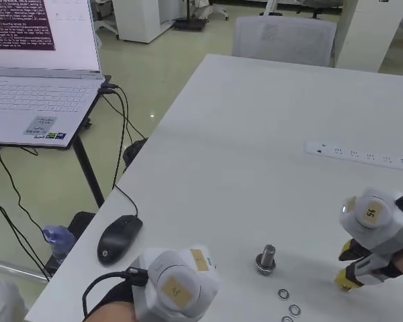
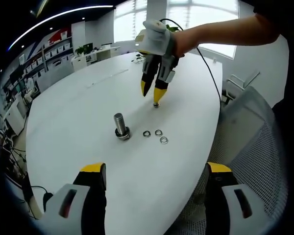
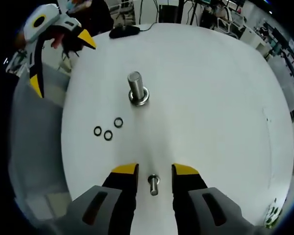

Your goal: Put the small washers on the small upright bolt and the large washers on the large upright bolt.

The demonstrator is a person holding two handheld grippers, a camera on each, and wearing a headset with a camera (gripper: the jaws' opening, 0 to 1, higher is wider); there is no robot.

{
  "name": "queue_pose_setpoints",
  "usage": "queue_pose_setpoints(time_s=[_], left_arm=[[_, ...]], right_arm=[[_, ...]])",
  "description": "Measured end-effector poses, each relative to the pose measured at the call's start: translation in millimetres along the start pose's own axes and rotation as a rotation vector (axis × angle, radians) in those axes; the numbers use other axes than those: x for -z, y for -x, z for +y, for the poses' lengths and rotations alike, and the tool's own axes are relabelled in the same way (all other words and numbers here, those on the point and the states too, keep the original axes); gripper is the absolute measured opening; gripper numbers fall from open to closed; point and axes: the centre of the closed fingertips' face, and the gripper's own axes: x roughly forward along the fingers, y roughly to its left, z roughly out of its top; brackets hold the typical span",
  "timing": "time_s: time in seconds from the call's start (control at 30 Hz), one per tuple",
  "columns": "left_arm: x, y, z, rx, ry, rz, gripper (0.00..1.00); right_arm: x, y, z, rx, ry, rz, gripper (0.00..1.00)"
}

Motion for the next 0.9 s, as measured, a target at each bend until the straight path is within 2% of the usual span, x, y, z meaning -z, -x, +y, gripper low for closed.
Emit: queue_pose_setpoints(time_s=[0.2,0.47,0.57,0.9], left_arm=[[-2.9,1.9,-0.2,0.001,-0.001,-0.009,0.83],[-5.4,4.4,-0.6,0.002,-0.017,-0.013,0.82],[-4.6,5.0,-1.2,0.0,-0.029,-0.006,0.81],[-9.9,7.0,-6.8,0.03,-0.043,-0.027,0.83]], right_arm=[[-20.1,-2.6,8.6,-0.003,0.016,-0.027,0.28],[-37.4,-9.1,20.3,-0.012,0.028,-0.044,0.27],[-44.4,-14.2,29.5,-0.024,0.035,-0.05,0.27],[-50.8,-34.8,49.1,-0.047,0.041,-0.042,0.25]])
